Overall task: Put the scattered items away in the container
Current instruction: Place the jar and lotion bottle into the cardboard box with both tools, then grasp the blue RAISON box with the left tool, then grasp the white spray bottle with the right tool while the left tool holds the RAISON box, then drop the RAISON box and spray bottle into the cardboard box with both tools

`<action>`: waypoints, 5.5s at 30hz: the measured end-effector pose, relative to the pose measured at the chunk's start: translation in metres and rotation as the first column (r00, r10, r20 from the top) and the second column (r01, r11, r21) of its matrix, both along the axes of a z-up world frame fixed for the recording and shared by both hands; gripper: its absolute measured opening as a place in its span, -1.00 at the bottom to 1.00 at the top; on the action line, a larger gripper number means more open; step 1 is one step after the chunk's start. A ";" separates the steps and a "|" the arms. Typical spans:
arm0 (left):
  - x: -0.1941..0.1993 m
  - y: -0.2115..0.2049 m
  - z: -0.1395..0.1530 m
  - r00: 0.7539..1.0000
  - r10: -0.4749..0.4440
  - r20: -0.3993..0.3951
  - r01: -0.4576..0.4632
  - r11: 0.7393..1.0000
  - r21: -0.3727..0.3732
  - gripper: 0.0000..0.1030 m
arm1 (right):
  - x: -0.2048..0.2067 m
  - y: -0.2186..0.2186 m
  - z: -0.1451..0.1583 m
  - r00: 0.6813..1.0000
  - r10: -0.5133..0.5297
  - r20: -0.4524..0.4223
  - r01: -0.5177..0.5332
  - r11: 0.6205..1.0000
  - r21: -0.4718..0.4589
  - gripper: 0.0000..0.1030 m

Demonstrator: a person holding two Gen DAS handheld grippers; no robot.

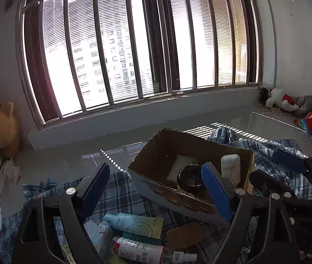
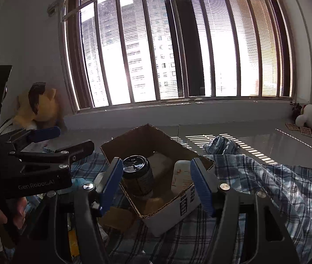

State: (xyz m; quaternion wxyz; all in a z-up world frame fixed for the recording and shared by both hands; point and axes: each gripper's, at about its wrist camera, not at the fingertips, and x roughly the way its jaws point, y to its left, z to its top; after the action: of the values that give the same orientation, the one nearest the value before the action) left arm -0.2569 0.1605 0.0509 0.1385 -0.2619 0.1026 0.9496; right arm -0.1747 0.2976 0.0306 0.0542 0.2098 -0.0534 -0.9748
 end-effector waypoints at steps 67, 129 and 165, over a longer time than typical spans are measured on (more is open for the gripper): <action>0.069 -0.150 -0.062 0.986 0.084 0.144 -0.076 0.995 -0.065 0.16 | -0.002 -0.111 -0.088 0.854 0.371 0.366 -0.451 0.878 0.162 -0.93; 0.059 -0.103 -0.017 0.997 0.014 0.072 -0.014 1.000 0.004 0.16 | 0.024 -0.079 -0.023 0.927 0.366 0.085 -0.370 0.928 0.038 -0.62; 0.006 -0.008 0.022 0.987 -0.132 0.090 0.122 0.986 0.112 0.17 | 0.002 -0.002 -0.005 0.990 0.136 0.049 -0.135 0.990 -0.030 -1.00</action>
State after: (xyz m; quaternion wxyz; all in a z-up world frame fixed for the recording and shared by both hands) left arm -0.2508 0.1525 0.0724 0.2174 -0.2927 0.0614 0.9291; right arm -0.1728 0.2956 0.0251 0.1216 0.2369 -0.0535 -0.9624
